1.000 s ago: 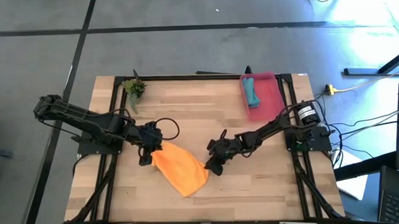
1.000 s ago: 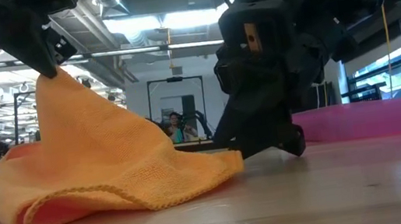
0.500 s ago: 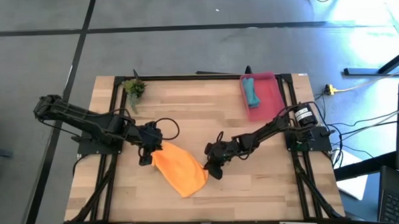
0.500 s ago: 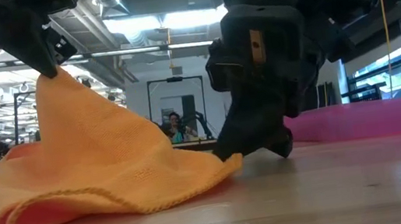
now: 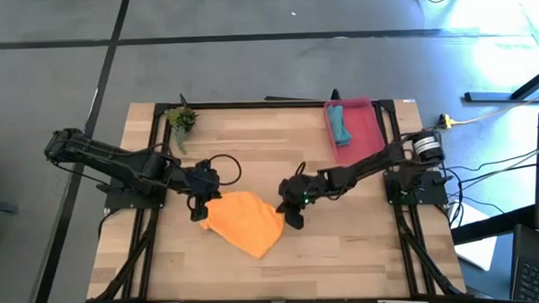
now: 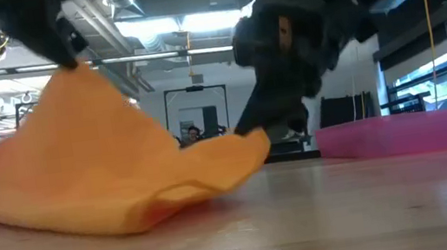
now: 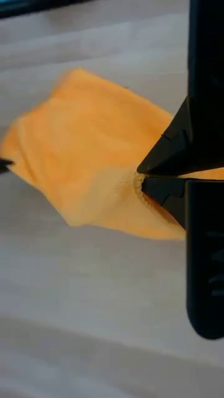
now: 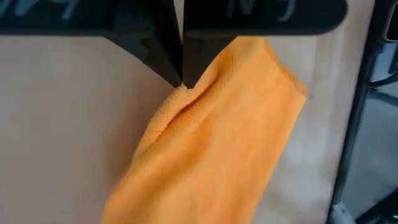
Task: Roll microfiber towels into tight, uniform cylinder then place into a basket
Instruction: Roll the yellow microfiber cloth on the table
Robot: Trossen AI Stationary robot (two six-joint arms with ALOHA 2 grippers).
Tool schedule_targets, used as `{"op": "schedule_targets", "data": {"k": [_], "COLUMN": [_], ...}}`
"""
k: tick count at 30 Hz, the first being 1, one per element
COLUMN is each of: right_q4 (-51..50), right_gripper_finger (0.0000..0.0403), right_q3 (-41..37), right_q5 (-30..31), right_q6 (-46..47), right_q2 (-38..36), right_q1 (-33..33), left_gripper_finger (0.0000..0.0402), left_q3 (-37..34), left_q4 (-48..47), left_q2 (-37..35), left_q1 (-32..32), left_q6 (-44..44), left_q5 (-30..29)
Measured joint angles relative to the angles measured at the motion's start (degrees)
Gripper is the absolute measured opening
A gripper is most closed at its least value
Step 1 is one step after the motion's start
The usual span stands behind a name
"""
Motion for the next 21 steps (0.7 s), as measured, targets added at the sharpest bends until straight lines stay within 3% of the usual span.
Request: {"op": "schedule_targets", "data": {"k": [7,12,16,21], "right_q4": [-14.0,-24.4,-29.9,-33.3], "right_gripper_finger": [0.0002,0.0001,0.0001,0.0001], "right_q3": [1.5,5.6,8.6,11.7], "right_q5": [8.5,17.4,21.0,23.2], "right_q6": [-9.9,-16.6,-20.5,-25.0], "right_q2": [-13.4,-22.3,-25.7,-26.2], "right_q1": [-4.0,-5.4,-7.0,-9.4], "left_gripper_finger": [0.0000,0.0000,0.0000,0.0000], "left_q3": [6.0,9.5,11.3,11.4], "left_q4": [-3.6,-5.5,-5.1,-2.8], "left_q2": [-0.4,-0.3,-0.3,-0.3], "left_q1": [0.0,0.2,1.0,2.7], "left_q6": [1.7,1.7,3.4,6.7], "left_q5": [-7.4,-19.2,-24.5,-35.3]}}
